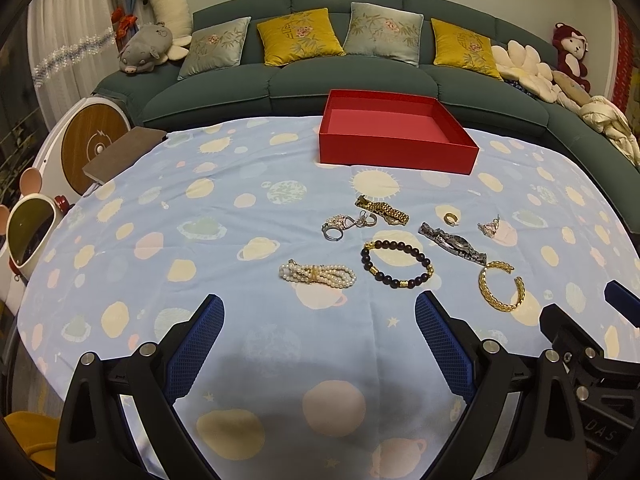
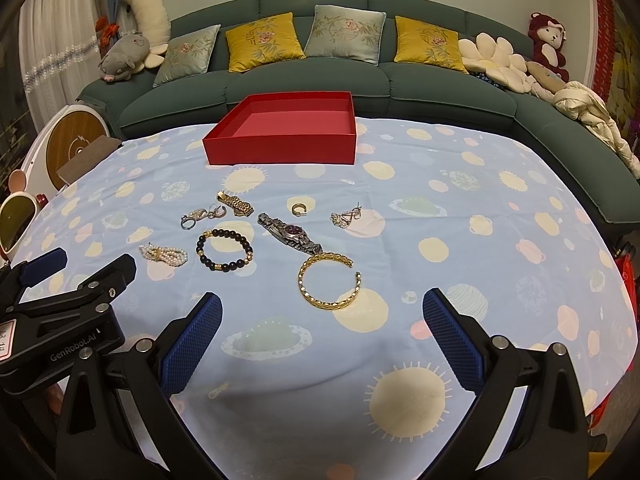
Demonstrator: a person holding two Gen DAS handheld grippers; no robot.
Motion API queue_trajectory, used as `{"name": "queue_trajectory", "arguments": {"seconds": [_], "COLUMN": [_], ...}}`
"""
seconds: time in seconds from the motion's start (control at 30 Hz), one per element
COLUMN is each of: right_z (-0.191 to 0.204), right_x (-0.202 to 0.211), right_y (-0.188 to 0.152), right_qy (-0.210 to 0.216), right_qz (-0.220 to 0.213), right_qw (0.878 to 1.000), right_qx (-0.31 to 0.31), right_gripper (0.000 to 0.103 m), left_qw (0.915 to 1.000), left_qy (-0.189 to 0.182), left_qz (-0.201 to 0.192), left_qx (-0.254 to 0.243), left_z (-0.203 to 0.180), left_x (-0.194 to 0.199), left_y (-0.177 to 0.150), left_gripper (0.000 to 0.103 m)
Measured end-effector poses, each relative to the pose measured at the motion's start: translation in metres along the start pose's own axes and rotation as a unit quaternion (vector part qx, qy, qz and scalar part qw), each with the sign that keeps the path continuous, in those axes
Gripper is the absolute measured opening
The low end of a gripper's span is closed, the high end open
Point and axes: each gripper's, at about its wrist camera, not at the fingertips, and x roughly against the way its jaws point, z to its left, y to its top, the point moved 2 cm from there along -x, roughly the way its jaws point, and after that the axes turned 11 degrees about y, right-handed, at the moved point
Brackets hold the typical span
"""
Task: Organize jewelry
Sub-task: 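Grasp the pearl bracelet with the left tool while the right tool grasps the gold cuff bangle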
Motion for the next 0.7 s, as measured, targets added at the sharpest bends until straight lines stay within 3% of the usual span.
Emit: {"name": "queue_trajectory", "arguments": {"seconds": [0.3,0.53,0.7], "right_z": [-0.03,-0.027,-0.021], "right_x": [-0.04,-0.068,-0.084], "right_y": [-0.005,-0.005,-0.006], "right_qy": [-0.004,0.009,0.001], "right_qz": [0.03,0.048,0.055], "right_qw": [0.999,0.998,0.998], "right_qx": [-0.027,-0.027,-0.016], "right_gripper": [0.098,0.098,0.09], "left_qw": [0.9995,0.9989,0.9985], "left_qy": [0.004,-0.005,-0.014], "left_qz": [0.024,0.042,0.05], "left_qx": [0.02,0.018,0.018], "left_z": [0.021,0.026,0.019], "left_x": [-0.027,-0.058,-0.076], "left_y": [0.0,-0.004,-0.003], "left_gripper": [0.094,0.094,0.094]}}
